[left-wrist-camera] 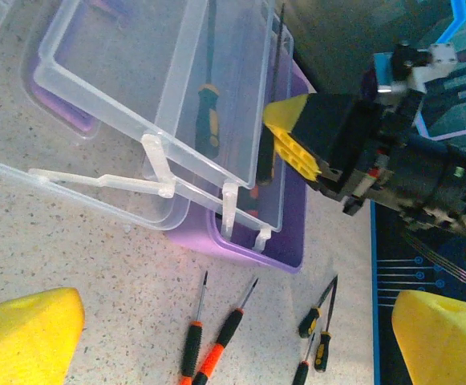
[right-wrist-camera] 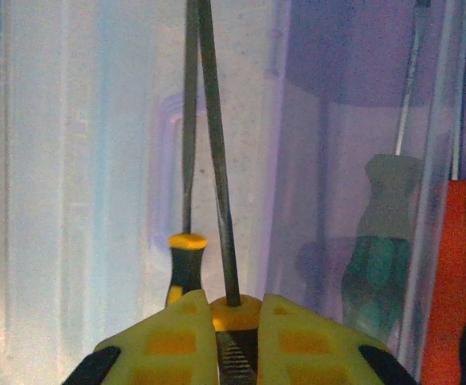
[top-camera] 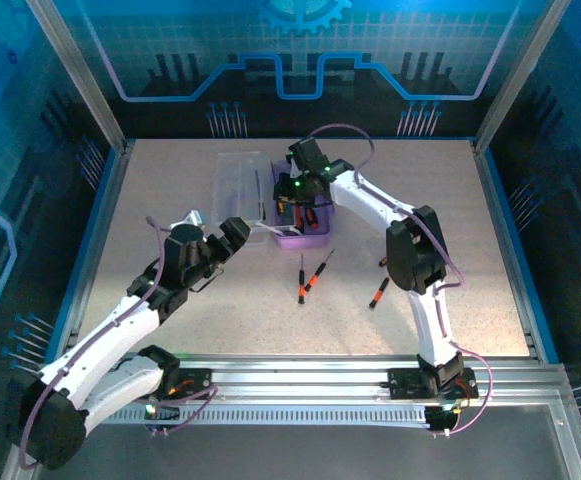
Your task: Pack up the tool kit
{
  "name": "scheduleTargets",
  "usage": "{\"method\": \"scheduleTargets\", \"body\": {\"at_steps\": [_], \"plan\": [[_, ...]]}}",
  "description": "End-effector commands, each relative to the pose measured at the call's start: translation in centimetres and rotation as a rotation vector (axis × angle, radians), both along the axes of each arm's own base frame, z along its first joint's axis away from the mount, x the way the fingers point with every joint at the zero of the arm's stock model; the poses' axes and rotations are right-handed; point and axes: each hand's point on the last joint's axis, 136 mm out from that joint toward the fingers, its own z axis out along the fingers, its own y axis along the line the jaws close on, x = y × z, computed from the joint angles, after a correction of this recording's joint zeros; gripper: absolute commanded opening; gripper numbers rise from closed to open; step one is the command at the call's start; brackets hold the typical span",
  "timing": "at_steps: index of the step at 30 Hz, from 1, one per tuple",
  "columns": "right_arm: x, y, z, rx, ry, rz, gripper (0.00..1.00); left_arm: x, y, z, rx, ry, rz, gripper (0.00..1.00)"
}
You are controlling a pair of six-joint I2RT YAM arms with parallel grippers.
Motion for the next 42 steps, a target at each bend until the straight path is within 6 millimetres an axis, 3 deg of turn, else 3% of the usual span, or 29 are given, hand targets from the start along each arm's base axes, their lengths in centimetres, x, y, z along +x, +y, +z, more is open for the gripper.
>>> {"method": "scheduleTargets", "body": {"at_steps": [1,11,15,19,26,32,36,42], "plan": [[0.2,1.8,0.3,0.050,0.021,0.018,0.15,-0.2,0.9,0.4,0.016,-0.035,0.025,0.99],[-0.1,3.2,-1.5,0.089,0.051,0.011,0.17,-1.8,2.4,-0.2,0.032,-0.034,0.067,0.99],[-0.6,3.5,-1.7,0.102,0.069,0.015,0.24,-2.1,2.3,-0.4,0.013,-0.027,0.064,0.99],[-0.8,3.1,-0.9,0.112,0.055,0.003,0.30,-2.3,2.1,-0.5,0.008,-0.021,0.050,0.99],[-1.0,2.8,1.0,0.141,0.026,0.001,0.32,-2.2,1.7,-0.1,-0.001,-0.024,0.032,0.99],[-0.8,1.1,3.2,0.116,-0.036,-0.036,0.31,-1.9,1.2,-0.3,0.005,-0.015,0.008,0.99],[-0.3,-1.6,4.0,0.057,-0.077,-0.130,0.30,-1.4,0.9,-0.3,0.010,-0.016,-0.001,0.99],[-0.3,-4.0,5.2,0.061,-0.113,-0.177,0.22,-0.8,0.3,0.0,0.005,-0.023,-0.020,0.99]]}}
